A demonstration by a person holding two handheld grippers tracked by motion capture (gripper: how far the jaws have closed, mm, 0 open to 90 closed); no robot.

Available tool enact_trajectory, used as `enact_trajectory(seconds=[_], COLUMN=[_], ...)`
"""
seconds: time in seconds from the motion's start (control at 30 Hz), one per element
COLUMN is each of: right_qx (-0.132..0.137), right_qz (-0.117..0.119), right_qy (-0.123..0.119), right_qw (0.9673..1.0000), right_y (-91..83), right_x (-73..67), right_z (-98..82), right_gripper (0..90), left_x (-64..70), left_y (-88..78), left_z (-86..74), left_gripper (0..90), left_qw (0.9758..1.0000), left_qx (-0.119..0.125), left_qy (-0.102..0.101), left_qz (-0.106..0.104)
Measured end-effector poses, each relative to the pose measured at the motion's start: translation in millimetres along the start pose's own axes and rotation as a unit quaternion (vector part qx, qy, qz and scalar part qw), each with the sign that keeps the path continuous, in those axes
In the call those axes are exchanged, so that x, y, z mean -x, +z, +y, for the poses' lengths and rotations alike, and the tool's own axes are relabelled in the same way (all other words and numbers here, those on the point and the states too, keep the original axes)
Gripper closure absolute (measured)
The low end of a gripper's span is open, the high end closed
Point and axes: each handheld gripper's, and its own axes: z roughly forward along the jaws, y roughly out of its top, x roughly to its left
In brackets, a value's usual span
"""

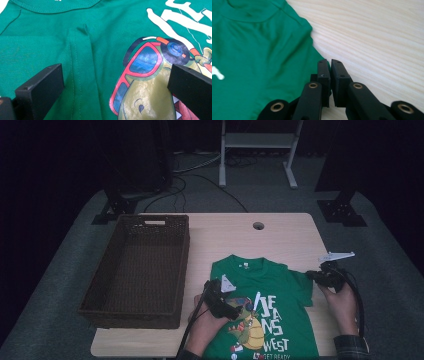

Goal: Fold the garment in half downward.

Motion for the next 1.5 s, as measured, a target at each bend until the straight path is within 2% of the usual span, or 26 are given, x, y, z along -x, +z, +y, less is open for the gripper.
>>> enact_trajectory(seconds=[0.23, 0.73, 1.5], right_qx=[0.002, 0.0, -0.004], right_qz=[0.007, 0.012, 0.028], right_qy=[-0.015, -0.033, -0.079], right_qw=[0.9999, 0.9994, 0.9965], right_y=[-2.1, -2.9, 3.6], right_x=[-9.5, -22.4, -50.7], right_z=[6.4, 13.4, 23.6], right_gripper=[86.1, 86.1, 86.1], left_x=[0.0, 0.0, 0.1], left_y=[0.0, 0.0, 0.1], left_z=[0.0, 0.0, 0.0], left_gripper=[0.0, 0.0, 0.0], left_qw=[1.0, 1.0, 1.0], left_qx=[0.0, 0.0, 0.001], left_qy=[0.0, 0.0, -0.001], left_qz=[0.0, 0.0, 0.0])
